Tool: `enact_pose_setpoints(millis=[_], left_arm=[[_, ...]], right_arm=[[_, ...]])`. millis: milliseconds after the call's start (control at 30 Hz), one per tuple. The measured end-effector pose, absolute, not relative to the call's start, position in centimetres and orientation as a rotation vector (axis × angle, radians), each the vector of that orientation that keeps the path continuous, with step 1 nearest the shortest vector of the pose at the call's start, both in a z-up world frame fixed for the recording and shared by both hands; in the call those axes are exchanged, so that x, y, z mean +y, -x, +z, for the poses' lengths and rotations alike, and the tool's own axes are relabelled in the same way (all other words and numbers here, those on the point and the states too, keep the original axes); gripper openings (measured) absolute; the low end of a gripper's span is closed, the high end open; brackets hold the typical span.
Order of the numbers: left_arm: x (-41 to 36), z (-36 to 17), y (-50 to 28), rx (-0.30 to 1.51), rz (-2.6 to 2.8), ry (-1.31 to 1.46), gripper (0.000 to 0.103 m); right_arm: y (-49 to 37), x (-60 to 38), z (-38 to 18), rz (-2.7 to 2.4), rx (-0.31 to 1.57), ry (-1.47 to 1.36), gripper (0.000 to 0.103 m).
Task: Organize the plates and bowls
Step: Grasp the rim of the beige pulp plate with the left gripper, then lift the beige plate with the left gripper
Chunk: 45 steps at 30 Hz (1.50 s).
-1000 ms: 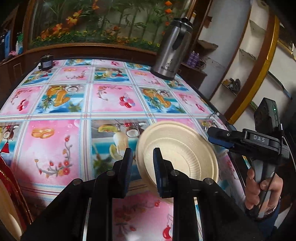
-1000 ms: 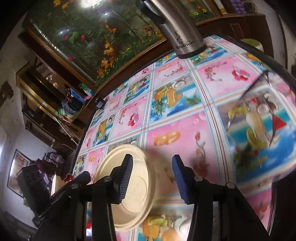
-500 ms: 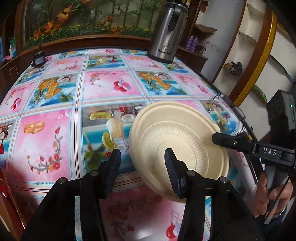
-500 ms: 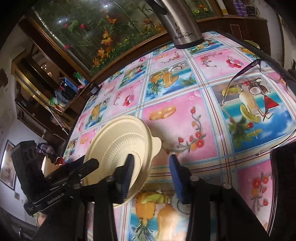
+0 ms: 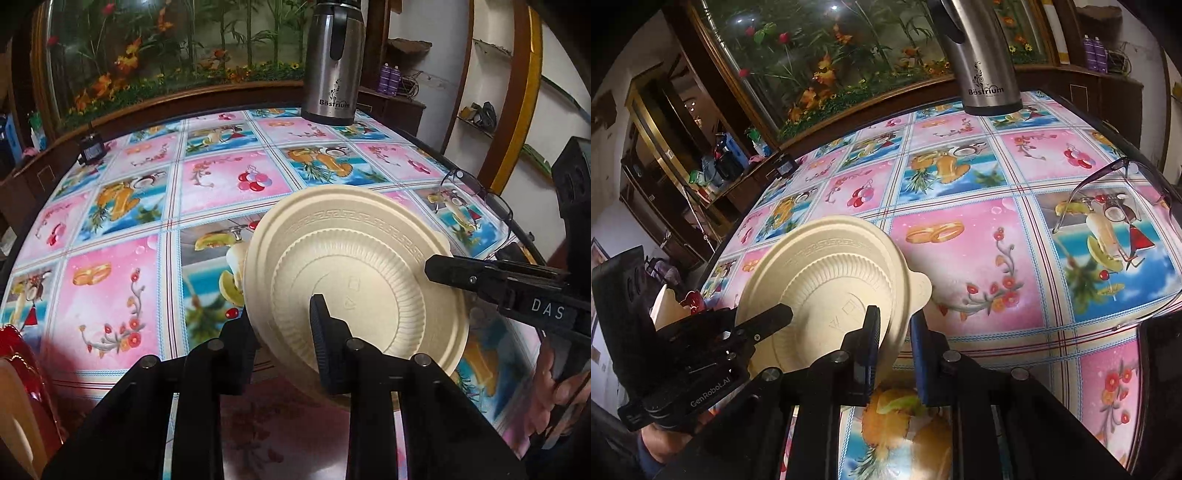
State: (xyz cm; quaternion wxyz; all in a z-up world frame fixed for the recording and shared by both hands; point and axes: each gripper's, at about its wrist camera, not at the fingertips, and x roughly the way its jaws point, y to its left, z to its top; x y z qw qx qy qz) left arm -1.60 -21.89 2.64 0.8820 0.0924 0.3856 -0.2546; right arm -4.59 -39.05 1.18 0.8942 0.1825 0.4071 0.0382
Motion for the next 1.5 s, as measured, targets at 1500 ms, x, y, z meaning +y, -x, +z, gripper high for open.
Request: enact_pose_setpoints(millis=[1500], left_arm=[[-22.1, 2.7, 2.1, 0.756, -0.486, -0.239, 0.024]], right_arm=[[4.5, -38.1, 1.7, 0.052, 0.824, -0.305, 0.017]])
